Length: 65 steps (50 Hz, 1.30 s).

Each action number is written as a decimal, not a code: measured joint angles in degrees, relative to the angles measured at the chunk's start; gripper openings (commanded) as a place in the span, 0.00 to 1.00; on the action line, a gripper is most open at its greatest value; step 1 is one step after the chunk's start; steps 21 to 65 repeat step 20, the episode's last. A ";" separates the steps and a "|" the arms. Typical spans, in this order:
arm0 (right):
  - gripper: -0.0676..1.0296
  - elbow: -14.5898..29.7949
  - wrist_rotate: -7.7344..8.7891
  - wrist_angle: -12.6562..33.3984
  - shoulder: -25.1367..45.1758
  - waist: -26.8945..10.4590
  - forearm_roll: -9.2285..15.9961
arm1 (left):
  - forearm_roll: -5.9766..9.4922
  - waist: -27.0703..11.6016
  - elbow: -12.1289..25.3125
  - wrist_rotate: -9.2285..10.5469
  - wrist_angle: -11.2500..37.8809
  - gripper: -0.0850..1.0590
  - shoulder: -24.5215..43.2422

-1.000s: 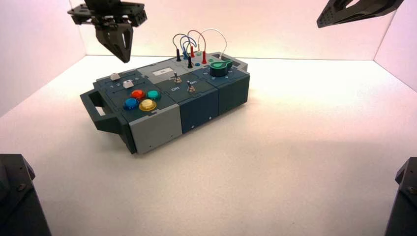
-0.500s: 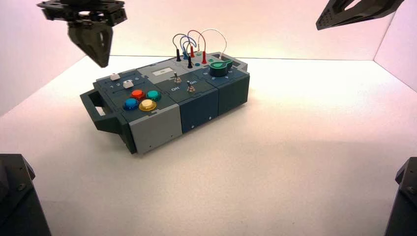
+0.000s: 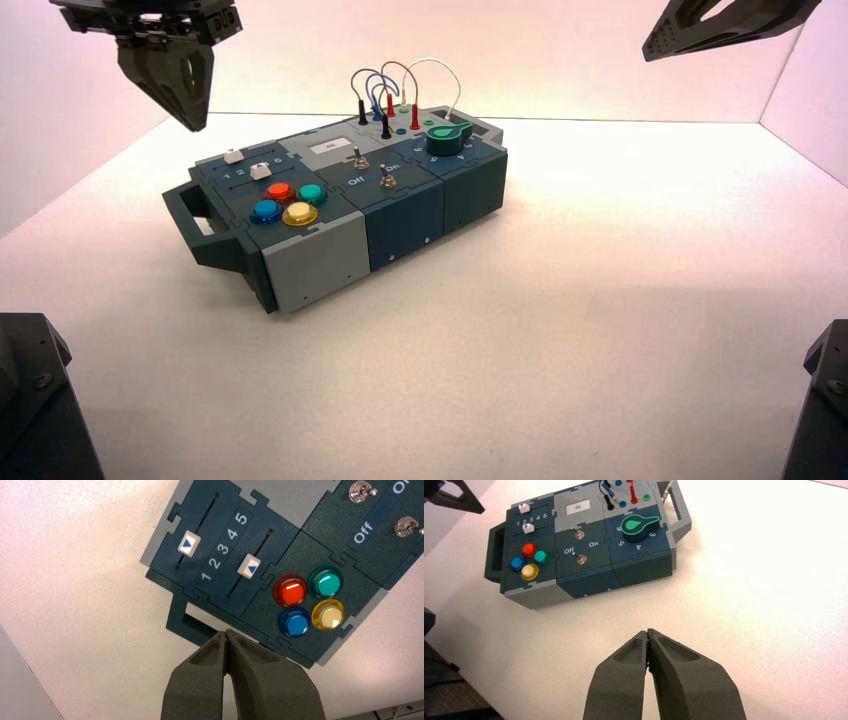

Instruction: Move the top slider to position 2.

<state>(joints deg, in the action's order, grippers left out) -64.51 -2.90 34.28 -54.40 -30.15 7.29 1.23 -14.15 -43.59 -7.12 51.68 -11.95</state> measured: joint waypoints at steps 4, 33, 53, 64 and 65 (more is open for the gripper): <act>0.04 0.00 0.00 0.09 -0.09 0.00 0.00 | 0.00 0.09 -0.53 0.00 -0.35 0.05 -0.88; 0.04 0.00 0.00 0.00 0.79 -0.09 0.00 | 0.00 0.09 -0.97 0.09 -1.14 0.05 -1.58; 0.04 0.00 0.00 0.00 0.79 -0.09 0.00 | 0.00 0.09 -0.97 0.09 -1.14 0.05 -1.58; 0.04 0.00 0.00 0.00 0.79 -0.09 0.00 | 0.00 0.09 -0.97 0.09 -1.14 0.05 -1.58; 0.04 0.00 0.00 0.00 0.79 -0.09 0.00 | 0.00 0.09 -0.97 0.09 -1.14 0.05 -1.58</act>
